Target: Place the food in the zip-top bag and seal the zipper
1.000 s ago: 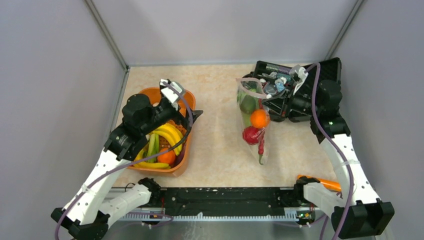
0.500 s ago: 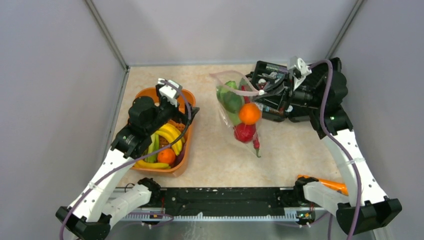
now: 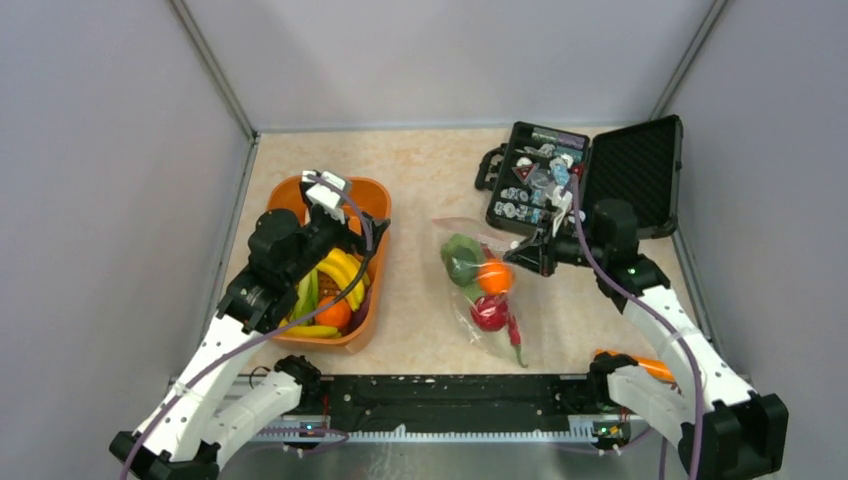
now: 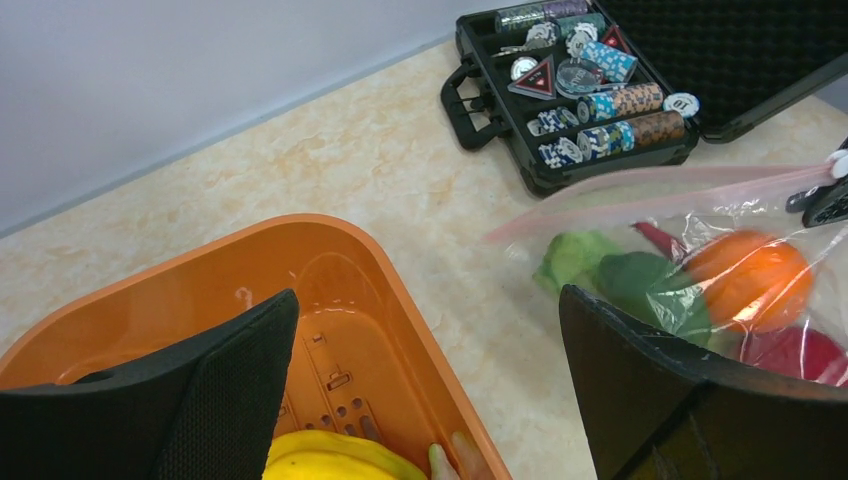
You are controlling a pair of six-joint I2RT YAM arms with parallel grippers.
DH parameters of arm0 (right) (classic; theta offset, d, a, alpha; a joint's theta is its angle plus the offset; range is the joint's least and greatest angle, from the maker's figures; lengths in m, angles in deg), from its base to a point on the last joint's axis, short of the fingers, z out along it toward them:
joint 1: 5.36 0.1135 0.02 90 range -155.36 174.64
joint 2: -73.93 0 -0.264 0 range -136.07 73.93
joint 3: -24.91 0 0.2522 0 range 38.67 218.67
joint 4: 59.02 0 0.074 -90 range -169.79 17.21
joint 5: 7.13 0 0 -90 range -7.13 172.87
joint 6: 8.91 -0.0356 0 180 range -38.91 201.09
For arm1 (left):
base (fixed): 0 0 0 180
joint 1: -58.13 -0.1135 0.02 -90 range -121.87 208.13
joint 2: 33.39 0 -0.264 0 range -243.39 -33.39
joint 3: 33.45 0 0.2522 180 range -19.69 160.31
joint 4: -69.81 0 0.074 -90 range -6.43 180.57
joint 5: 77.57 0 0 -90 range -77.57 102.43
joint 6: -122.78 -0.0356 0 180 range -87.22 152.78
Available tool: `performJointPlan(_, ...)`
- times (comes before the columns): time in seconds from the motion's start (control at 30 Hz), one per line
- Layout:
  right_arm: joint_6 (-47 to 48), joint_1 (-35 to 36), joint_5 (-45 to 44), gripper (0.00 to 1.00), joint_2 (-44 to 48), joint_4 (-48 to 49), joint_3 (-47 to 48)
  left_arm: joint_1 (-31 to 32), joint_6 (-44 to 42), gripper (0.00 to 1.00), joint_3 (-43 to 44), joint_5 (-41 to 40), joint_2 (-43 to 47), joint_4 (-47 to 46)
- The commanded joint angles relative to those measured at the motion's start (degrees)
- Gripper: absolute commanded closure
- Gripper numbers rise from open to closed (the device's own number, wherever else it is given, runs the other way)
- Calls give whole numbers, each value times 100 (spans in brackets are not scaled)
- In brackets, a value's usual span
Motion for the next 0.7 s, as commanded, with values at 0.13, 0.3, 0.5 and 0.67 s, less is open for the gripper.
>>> performJointPlan(0.13,136,77,288,100,849,708,454,-44,65,1,165,500,-401,-83)
performJointPlan(0.3,15,69,750,100,902,824,756,-99,691,1,-78,765,-771,-464)
performJointPlan(0.5,-387,80,1675,100,1057,1315,1077,-209,1628,1,-411,900,-1049,-1386)
performJointPlan(0.67,-323,74,1739,100,1237,1432,1226,-448,2122,1,-561,1486,-1195,-2074)
